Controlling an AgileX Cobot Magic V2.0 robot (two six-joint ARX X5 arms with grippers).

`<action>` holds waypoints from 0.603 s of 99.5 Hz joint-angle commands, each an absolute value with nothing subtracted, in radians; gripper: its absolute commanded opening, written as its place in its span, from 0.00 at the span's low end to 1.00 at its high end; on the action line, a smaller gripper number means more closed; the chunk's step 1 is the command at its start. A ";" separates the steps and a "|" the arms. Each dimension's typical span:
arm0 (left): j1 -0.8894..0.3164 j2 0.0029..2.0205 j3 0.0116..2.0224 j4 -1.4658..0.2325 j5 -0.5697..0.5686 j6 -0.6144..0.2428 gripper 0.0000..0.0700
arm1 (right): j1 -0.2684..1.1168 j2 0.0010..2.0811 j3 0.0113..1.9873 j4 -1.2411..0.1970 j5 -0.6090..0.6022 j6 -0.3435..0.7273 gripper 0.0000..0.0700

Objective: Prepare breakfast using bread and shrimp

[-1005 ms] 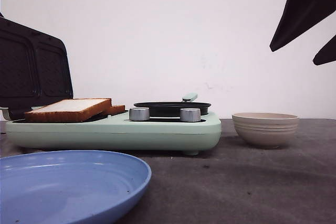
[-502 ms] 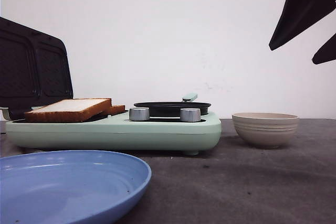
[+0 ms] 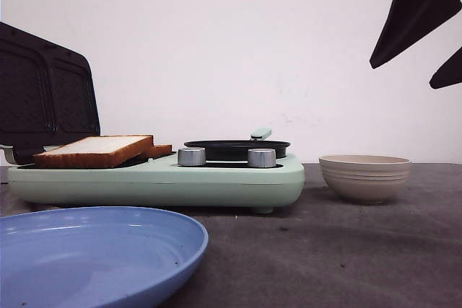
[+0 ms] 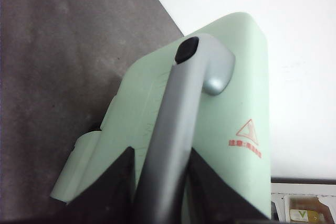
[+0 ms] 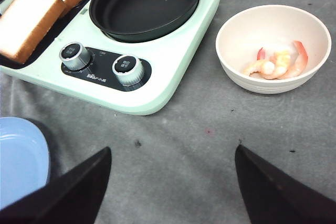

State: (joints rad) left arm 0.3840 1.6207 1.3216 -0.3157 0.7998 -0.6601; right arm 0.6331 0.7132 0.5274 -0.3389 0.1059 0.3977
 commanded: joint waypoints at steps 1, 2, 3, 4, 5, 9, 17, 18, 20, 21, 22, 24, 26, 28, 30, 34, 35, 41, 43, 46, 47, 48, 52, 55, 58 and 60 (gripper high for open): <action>0.381 1.642 1.336 -0.319 0.794 -0.659 0.00 | 0.640 0.717 0.529 -0.329 0.110 0.410 0.65; 0.380 1.642 1.336 -0.319 0.794 -0.657 0.00 | 0.640 0.717 0.529 -0.329 0.110 0.411 0.65; 0.378 1.642 1.336 -0.319 0.794 -0.654 0.00 | 0.640 0.717 0.529 -0.330 0.110 0.412 0.65; 0.376 1.642 1.336 -0.319 0.794 -0.651 0.00 | 0.640 0.717 0.529 -0.329 0.110 0.412 0.65; 0.374 1.642 1.336 -0.320 0.794 -0.648 0.00 | 0.640 0.717 0.529 -0.329 0.110 0.412 0.65; 0.366 1.642 1.336 -0.323 0.794 -0.639 0.00 | 0.640 0.717 0.529 -0.330 0.110 0.412 0.65; 0.344 1.642 1.336 -0.341 0.794 -0.611 0.00 | 0.640 0.717 0.529 -0.330 0.110 0.412 0.65; 0.342 1.642 1.336 -0.344 0.793 -0.608 0.00 | 0.640 0.717 0.529 -0.330 0.110 0.412 0.65; 0.335 1.642 1.336 -0.350 0.793 -0.598 0.00 | 0.640 0.717 0.529 -0.330 0.110 0.413 0.65; 0.332 1.642 1.336 -0.353 0.791 -0.593 0.00 | 0.640 0.717 0.529 -0.330 0.110 0.413 0.65; 0.328 1.642 1.336 -0.357 0.790 -0.587 0.00 | 0.640 0.717 0.529 -0.330 0.110 0.413 0.65; 0.321 1.642 1.336 -0.365 0.785 -0.579 0.00 | 0.640 0.717 0.529 -0.330 0.110 0.414 0.65; 0.314 1.642 1.336 -0.373 0.780 -0.569 0.00 | 0.640 0.717 0.529 -0.330 0.110 0.415 0.65; 0.307 1.642 1.336 -0.380 0.776 -0.558 0.00 | 0.640 0.717 0.529 -0.330 0.110 0.416 0.65; 0.299 1.642 1.336 -0.387 0.771 -0.546 0.00 | 0.640 0.717 0.529 -0.330 0.110 0.417 0.65; 0.284 1.642 1.336 -0.403 0.758 -0.525 0.00 | 0.640 0.717 0.529 -0.330 0.110 0.417 0.65; 0.279 1.642 1.336 -0.407 0.754 -0.519 0.00 | 0.640 0.717 0.529 -0.330 0.110 0.417 0.65; 0.254 1.642 1.336 -0.435 0.731 -0.484 0.00 | 0.640 0.717 0.529 -0.330 0.110 0.419 0.65; 0.245 1.642 1.336 -0.447 0.726 -0.469 0.00 | 0.640 0.717 0.529 -0.330 0.110 0.419 0.65; 0.232 1.642 1.336 -0.461 0.718 -0.446 0.00 | 0.640 0.717 0.529 -0.330 0.110 0.419 0.65; 0.227 1.642 1.336 -0.466 0.714 -0.438 0.00 | 0.640 0.717 0.529 -0.330 0.110 0.419 0.65; 0.222 1.642 1.336 -0.472 0.709 -0.429 0.00 | 0.640 0.717 0.529 -0.330 0.110 0.419 0.65; 0.203 1.642 1.336 -0.493 0.683 -0.400 0.00 | 0.640 0.717 0.529 -0.331 0.110 0.419 0.65; 0.188 1.642 1.336 -0.508 0.658 -0.381 0.00 | 0.640 0.717 0.529 -0.331 0.110 0.419 0.65; 0.175 1.642 1.336 -0.520 0.637 -0.365 0.00 | 0.640 0.717 0.529 -0.332 0.110 0.420 0.65; 0.166 1.642 1.336 -0.528 0.625 -0.352 0.00 | 0.640 0.717 0.529 -0.332 0.110 0.420 0.65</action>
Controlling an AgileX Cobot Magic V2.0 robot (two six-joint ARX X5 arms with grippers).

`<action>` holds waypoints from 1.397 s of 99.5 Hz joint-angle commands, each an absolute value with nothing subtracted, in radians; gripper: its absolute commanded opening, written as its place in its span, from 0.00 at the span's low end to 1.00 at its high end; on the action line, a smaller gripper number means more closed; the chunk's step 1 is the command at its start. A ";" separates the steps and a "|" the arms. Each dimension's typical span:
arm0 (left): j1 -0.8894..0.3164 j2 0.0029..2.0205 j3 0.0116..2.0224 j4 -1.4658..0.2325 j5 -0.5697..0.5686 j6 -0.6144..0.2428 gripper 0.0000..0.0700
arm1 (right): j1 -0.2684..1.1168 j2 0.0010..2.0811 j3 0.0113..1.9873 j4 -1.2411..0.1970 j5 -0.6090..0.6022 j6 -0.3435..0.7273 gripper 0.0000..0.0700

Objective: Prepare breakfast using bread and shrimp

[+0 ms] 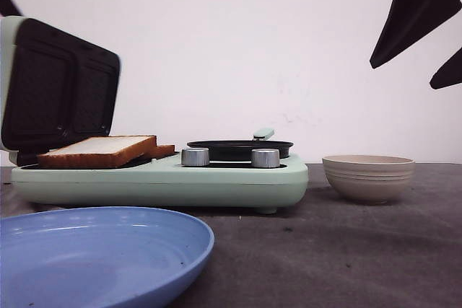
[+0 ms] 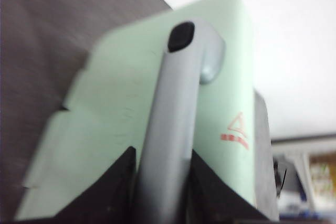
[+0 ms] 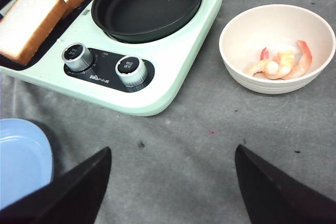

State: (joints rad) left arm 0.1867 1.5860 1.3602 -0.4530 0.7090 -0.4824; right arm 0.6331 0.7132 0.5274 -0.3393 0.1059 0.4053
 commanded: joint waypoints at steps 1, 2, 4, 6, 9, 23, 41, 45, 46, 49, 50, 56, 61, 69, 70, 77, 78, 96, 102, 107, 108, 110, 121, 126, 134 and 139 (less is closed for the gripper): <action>0.162 1.642 1.336 -0.531 0.619 -0.348 0.00 | 0.640 0.717 0.529 -0.332 0.110 0.420 0.65; 0.158 1.642 1.336 -0.533 0.614 -0.344 0.00 | 0.640 0.717 0.529 -0.333 0.110 0.420 0.65; 0.149 1.642 1.336 -0.539 0.603 -0.335 0.00 | 0.640 0.717 0.529 -0.334 0.110 0.420 0.65; 0.140 1.642 1.336 -0.545 0.595 -0.326 0.00 | 0.640 0.717 0.529 -0.334 0.110 0.420 0.65; 0.128 1.642 1.336 -0.550 0.585 -0.315 0.00 | 0.640 0.717 0.529 -0.335 0.110 0.420 0.65; 0.068 1.642 1.336 -0.570 0.544 -0.273 0.00 | 0.640 0.717 0.529 -0.338 0.110 0.421 0.65; -0.009 1.642 1.336 -0.593 0.473 -0.233 0.00 | 0.640 0.717 0.529 -0.338 0.110 0.438 0.65; -0.028 1.642 1.336 -0.596 0.461 -0.221 0.00 | 0.640 0.717 0.529 -0.338 0.110 0.438 0.65; -0.032 1.642 1.336 -0.598 0.458 -0.220 0.00 | 0.640 0.717 0.529 -0.338 0.110 0.438 0.65; -0.045 1.642 1.336 -0.600 0.446 -0.216 0.00 | 0.640 0.717 0.529 -0.338 0.109 0.438 0.65; -0.047 1.642 1.336 -0.601 0.444 -0.216 0.00 | 0.640 0.717 0.529 -0.338 0.109 0.438 0.65; -0.078 1.642 1.336 -0.607 0.417 -0.204 0.00 | 0.640 0.717 0.529 -0.338 0.109 0.439 0.65; -0.102 1.642 1.336 -0.608 0.400 -0.194 0.00 | 0.640 0.717 0.529 -0.338 0.109 0.439 0.65; -0.140 1.642 1.336 -0.609 0.371 -0.186 0.00 | 0.640 0.717 0.529 -0.338 0.109 0.439 0.65; -0.142 1.642 1.336 -0.609 0.369 -0.186 0.00 | 0.640 0.717 0.529 -0.338 0.109 0.439 0.65; -0.175 1.643 1.336 -0.609 0.346 -0.170 0.00 | 0.640 0.717 0.529 -0.338 0.109 0.439 0.65; -0.180 1.643 1.336 -0.609 0.340 -0.168 0.00 | 0.640 0.717 0.529 -0.338 0.109 0.440 0.65; -0.256 1.658 1.336 -0.613 0.284 -0.155 0.00 | 0.640 0.717 0.529 -0.338 0.107 0.446 0.65; -0.279 1.666 1.336 -0.613 0.276 -0.147 0.00 | 0.640 0.717 0.529 -0.338 0.106 0.446 0.65; -0.297 1.671 1.336 -0.613 0.261 -0.146 0.00 | 0.640 0.717 0.529 -0.339 0.106 0.446 0.65; -0.299 1.672 1.336 -0.613 0.259 -0.146 0.00 | 0.640 0.717 0.529 -0.339 0.106 0.446 0.65; -0.307 1.676 1.336 -0.613 0.249 -0.146 0.00 | 0.640 0.717 0.529 -0.339 0.106 0.447 0.65; -0.336 1.694 1.336 -0.618 0.234 -0.142 0.00 | 0.640 0.717 0.529 -0.341 0.106 0.446 0.65; -0.347 1.703 1.336 -0.622 0.232 -0.139 0.00 | 0.640 0.717 0.529 -0.344 0.106 0.446 0.65; -0.361 1.720 1.336 -0.633 0.225 -0.125 0.00 | 0.640 0.717 0.529 -0.346 0.106 0.446 0.65; -0.369 1.731 1.336 -0.641 0.205 -0.117 0.00 | 0.640 0.717 0.529 -0.346 0.106 0.446 0.65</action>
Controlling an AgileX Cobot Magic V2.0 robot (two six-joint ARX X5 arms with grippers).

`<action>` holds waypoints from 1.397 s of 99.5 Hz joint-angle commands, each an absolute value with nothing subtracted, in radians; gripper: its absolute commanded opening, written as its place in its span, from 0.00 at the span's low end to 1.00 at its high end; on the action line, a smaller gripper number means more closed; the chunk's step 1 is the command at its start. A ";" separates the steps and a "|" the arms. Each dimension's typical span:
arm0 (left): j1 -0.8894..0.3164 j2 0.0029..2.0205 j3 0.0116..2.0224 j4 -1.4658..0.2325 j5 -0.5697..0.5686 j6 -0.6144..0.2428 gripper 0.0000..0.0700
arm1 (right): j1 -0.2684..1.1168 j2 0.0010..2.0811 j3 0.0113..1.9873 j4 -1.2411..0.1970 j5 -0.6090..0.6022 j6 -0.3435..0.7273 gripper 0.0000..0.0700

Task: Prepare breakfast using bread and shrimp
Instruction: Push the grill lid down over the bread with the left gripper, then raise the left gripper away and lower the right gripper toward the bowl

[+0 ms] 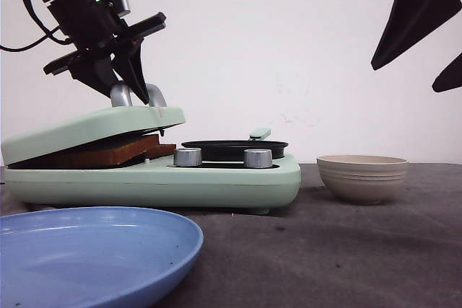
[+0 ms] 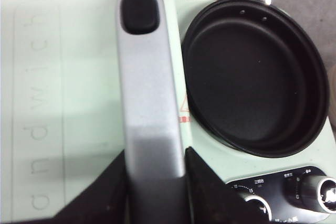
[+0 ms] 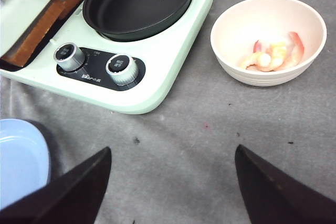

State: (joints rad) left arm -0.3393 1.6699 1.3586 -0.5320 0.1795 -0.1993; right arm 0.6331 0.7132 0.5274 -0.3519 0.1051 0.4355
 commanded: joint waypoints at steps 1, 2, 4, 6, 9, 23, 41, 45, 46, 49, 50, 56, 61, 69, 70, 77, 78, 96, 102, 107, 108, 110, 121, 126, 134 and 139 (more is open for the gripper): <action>-0.371 1.733 1.336 -0.642 0.201 -0.115 0.00 | 0.640 0.717 0.529 -0.346 0.106 0.446 0.65; -0.373 1.735 1.336 -0.644 0.198 -0.114 0.00 | 0.640 0.717 0.529 -0.346 0.106 0.446 0.65; -0.375 1.738 1.336 -0.647 0.191 -0.110 0.00 | 0.640 0.717 0.529 -0.346 0.106 0.446 0.65; -0.376 1.740 1.336 -0.648 0.188 -0.107 0.00 | 0.640 0.717 0.529 -0.346 0.106 0.446 0.65; -0.380 1.744 1.336 -0.650 0.183 -0.104 0.00 | 0.640 0.717 0.529 -0.346 0.106 0.446 0.65; -0.382 1.745 1.336 -0.649 0.183 -0.101 0.00 | 0.640 0.717 0.529 -0.346 0.106 0.446 0.65; -0.341 1.569 1.492 -0.714 0.244 -0.006 0.73 | 0.640 0.716 0.529 -0.371 0.110 0.407 0.65; -0.331 1.541 1.492 -0.711 0.244 -0.002 0.73 | 0.639 0.715 0.529 -0.371 0.110 0.407 0.65; -0.328 1.535 1.492 -0.711 0.244 -0.001 0.73 | 0.639 0.715 0.529 -0.371 0.110 0.407 0.65; -0.319 1.515 1.492 -0.710 0.244 0.001 0.73 | 0.639 0.715 0.529 -0.371 0.110 0.407 0.65; -0.316 1.507 1.492 -0.710 0.244 0.001 0.73 | 0.639 0.715 0.529 -0.371 0.110 0.407 0.65; -0.296 1.465 1.492 -0.709 0.244 0.005 0.73 | 0.639 0.715 0.529 -0.371 0.110 0.407 0.65; -0.279 1.431 1.492 -0.709 0.244 0.008 0.73 | 0.639 0.715 0.529 -0.371 0.109 0.404 0.65; -0.253 1.378 1.492 -0.707 0.244 0.008 0.73 | 0.639 0.715 0.529 -0.371 0.107 0.403 0.65; -0.251 1.372 1.492 -0.706 0.244 0.008 0.73 | 0.639 0.715 0.529 -0.371 0.106 0.403 0.65; -0.233 1.328 1.491 -0.702 0.244 0.008 0.73 | 0.639 0.715 0.529 -0.371 0.105 0.404 0.65; -0.230 1.321 1.491 -0.701 0.244 0.008 0.73 | 0.639 0.715 0.529 -0.371 0.105 0.404 0.65; -0.210 1.216 1.491 -0.688 0.249 0.007 0.72 | 0.635 0.716 0.534 -0.376 0.103 0.423 0.65; -0.210 1.180 1.491 -0.688 0.250 0.007 0.72 | 0.626 0.717 0.544 -0.393 0.100 0.445 0.65; -0.210 1.149 1.487 -0.687 0.257 0.007 0.72 | 0.614 0.718 0.555 -0.408 0.086 0.451 0.65; -0.210 1.142 1.485 -0.685 0.257 0.007 0.72 | 0.611 0.718 0.557 -0.410 0.083 0.451 0.65; -0.210 1.130 1.481 -0.683 0.257 0.007 0.72 | 0.604 0.718 0.562 -0.415 0.075 0.453 0.65; -0.210 1.061 1.451 -0.673 0.259 0.007 0.72 | 0.553 0.718 0.596 -0.448 0.035 0.458 0.65; -0.210 1.027 1.423 -0.662 0.261 0.007 0.72 | 0.522 0.721 0.616 -0.459 0.012 0.457 0.65; -0.210 0.964 1.351 -0.620 0.262 0.007 0.72 | 0.464 0.741 0.654 -0.483 -0.036 0.450 0.65; -0.210 0.916 1.290 -0.579 0.262 0.004 0.72 | 0.424 0.766 0.683 -0.499 -0.071 0.437 0.65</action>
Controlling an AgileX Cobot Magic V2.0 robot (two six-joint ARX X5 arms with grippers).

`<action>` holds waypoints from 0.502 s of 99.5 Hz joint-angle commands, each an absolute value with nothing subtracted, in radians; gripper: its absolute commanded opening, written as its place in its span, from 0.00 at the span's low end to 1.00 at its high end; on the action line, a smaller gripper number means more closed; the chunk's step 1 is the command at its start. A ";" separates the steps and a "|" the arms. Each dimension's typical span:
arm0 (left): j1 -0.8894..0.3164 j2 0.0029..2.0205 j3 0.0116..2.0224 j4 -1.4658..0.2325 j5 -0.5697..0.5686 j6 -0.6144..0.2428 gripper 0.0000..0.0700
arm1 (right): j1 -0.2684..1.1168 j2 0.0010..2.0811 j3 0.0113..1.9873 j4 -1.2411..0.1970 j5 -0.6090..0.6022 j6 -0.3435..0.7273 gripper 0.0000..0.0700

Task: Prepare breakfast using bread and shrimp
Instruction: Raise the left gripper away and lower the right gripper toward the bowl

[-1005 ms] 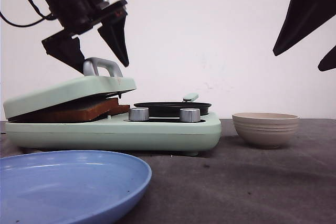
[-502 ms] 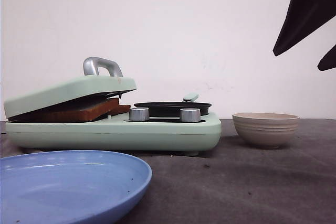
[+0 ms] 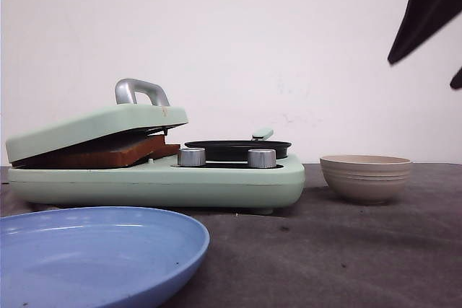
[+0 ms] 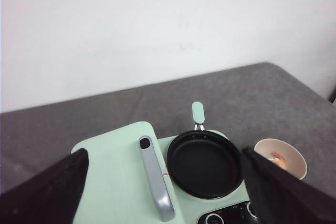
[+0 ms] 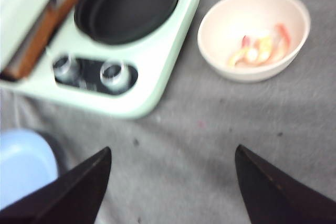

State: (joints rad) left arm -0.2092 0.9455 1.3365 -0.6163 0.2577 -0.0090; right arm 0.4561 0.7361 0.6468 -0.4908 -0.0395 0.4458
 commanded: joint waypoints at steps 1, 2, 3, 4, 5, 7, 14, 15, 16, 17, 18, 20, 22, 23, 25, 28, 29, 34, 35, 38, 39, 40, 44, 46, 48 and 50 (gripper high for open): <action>-0.210 0.906 1.276 -0.570 0.262 0.002 0.72 | 0.416 0.773 0.690 -0.503 -0.079 0.435 0.65; -0.210 0.896 1.262 -0.559 0.263 0.001 0.72 | 0.408 0.779 0.697 -0.507 -0.086 0.432 0.65; -0.210 0.885 1.248 -0.549 0.264 -0.002 0.72 | 0.400 0.786 0.703 -0.511 -0.094 0.429 0.65; -0.210 0.875 1.234 -0.540 0.265 -0.004 0.72 | 0.392 0.794 0.710 -0.515 -0.103 0.426 0.65; -0.210 0.863 1.219 -0.529 0.268 -0.006 0.72 | 0.383 0.801 0.717 -0.519 -0.112 0.423 0.65; -0.210 0.840 1.188 -0.505 0.276 -0.007 0.72 | 0.367 0.818 0.732 -0.528 -0.130 0.413 0.65; -0.210 0.753 1.079 -0.411 0.299 -0.022 0.72 | 0.313 0.887 0.785 -0.559 -0.186 0.375 0.65; -0.210 0.739 1.063 -0.396 0.298 -0.027 0.72 | 0.305 0.899 0.793 -0.564 -0.192 0.370 0.65; -0.210 0.728 1.049 -0.383 0.298 -0.030 0.72 | 0.299 0.909 0.801 -0.569 -0.197 0.365 0.65; -0.210 0.716 1.034 -0.369 0.297 -0.035 0.72 | 0.291 0.921 0.809 -0.574 -0.203 0.359 0.65; -0.210 0.704 1.020 -0.357 0.297 -0.038 0.72 | 0.285 0.933 0.817 -0.579 -0.209 0.354 0.65; -0.210 0.680 0.993 -0.339 0.297 -0.044 0.72 | 0.272 0.958 0.834 -0.587 -0.217 0.343 0.65; -0.210 0.657 0.967 -0.318 0.295 -0.050 0.72 | 0.259 0.984 0.851 -0.596 -0.224 0.334 0.65; -0.210 0.646 0.954 -0.311 0.294 -0.053 0.72 | 0.253 0.997 0.860 -0.601 -0.229 0.330 0.65; -0.210 0.624 0.932 -0.303 0.288 -0.059 0.72 | 0.242 1.023 0.877 -0.610 -0.236 0.322 0.65; -0.210 0.593 0.901 -0.294 0.273 -0.067 0.72 | 0.225 1.064 0.904 -0.622 -0.242 0.307 0.65; -0.210 0.578 0.887 -0.292 0.265 -0.070 0.72 | 0.218 1.084 0.917 -0.628 -0.245 0.300 0.65; -0.210 0.537 0.849 -0.294 0.243 -0.073 0.72 | 0.197 1.142 0.957 -0.646 -0.245 0.278 0.67; -0.210 0.528 0.841 -0.295 0.238 -0.073 0.72 | 0.192 1.155 0.966 -0.650 -0.245 0.274 0.67; -0.210 0.502 0.819 -0.299 0.224 -0.078 0.72 | 0.180 1.193 0.994 -0.659 -0.245 0.260 0.69; -0.210 0.494 0.812 -0.299 0.220 -0.082 0.72 | 0.176 1.206 1.002 -0.662 -0.245 0.255 0.69; -0.210 0.486 0.805 -0.300 0.216 -0.084 0.72 | 0.173 1.219 1.011 -0.664 -0.245 0.252 0.69; -0.210 0.458 0.781 -0.305 0.205 -0.094 0.72 | 0.161 1.270 1.048 -0.675 -0.245 0.239 0.69; -0.210 0.445 0.770 -0.311 0.204 -0.094 0.72 | 0.156 1.294 1.066 -0.681 -0.246 0.231 0.69; -0.210 0.432 0.761 -0.319 0.202 -0.094 0.72 | 0.152 1.316 1.082 -0.686 -0.245 0.224 0.69; -0.210 0.419 0.752 -0.331 0.196 -0.094 0.72 | 0.147 1.340 1.100 -0.692 -0.245 0.218 0.69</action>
State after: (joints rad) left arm -0.2096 0.4385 0.7643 -0.3180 0.2077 -0.0750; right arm 0.1551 1.2728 1.0462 -0.6842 -0.2428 0.2710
